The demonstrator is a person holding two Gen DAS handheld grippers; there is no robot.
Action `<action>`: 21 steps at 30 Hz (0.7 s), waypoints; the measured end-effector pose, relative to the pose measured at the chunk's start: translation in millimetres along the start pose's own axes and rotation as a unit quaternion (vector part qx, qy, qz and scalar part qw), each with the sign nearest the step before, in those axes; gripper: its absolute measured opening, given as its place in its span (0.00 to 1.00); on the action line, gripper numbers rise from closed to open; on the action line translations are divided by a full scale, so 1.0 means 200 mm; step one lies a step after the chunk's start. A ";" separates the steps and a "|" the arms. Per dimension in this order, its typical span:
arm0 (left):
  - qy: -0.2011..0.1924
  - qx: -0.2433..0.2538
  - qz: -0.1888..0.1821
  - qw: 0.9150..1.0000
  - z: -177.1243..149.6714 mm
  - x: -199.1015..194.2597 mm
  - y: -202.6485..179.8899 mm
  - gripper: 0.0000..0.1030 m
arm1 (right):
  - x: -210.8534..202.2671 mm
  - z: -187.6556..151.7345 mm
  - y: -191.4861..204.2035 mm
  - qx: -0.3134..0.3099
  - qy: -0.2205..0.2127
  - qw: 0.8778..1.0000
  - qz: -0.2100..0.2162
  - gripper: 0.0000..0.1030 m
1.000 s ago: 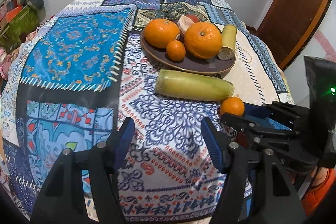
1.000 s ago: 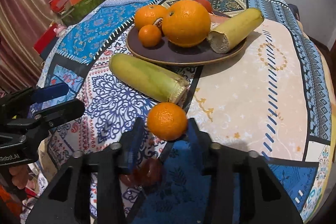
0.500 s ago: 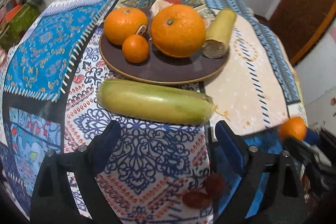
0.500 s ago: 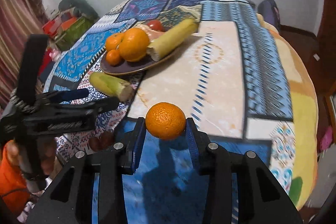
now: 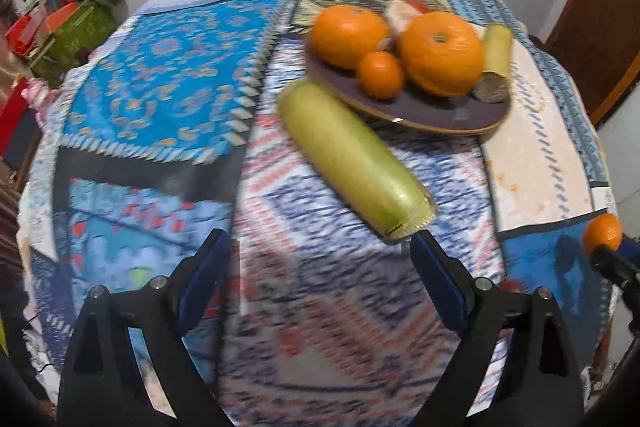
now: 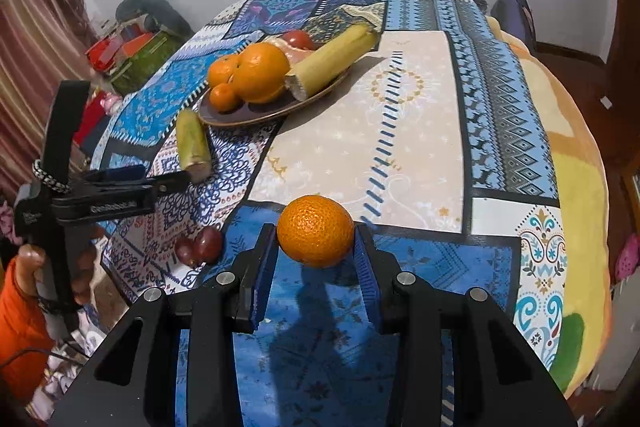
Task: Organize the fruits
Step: 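Grasp the second corn cob with the left gripper and lift it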
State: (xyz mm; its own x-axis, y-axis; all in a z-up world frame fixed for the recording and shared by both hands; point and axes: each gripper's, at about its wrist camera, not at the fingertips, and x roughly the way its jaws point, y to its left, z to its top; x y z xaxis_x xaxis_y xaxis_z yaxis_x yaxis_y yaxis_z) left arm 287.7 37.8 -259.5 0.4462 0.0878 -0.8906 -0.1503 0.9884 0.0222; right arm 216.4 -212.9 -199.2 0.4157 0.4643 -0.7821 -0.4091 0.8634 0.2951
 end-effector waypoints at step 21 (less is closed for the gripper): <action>-0.001 -0.033 -0.081 0.996 0.10 0.12 -0.06 0.57 | -0.01 0.01 0.03 0.001 -0.006 1.000 -0.024 0.35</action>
State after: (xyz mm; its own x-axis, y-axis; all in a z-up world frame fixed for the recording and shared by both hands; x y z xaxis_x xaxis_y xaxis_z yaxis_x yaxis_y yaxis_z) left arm 317.6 30.9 -271.1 0.4705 -0.0719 -0.8795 -0.1343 0.9792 -0.1519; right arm 215.4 -207.8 -194.4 0.4438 0.4248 -0.7891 -0.3878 0.8848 0.2583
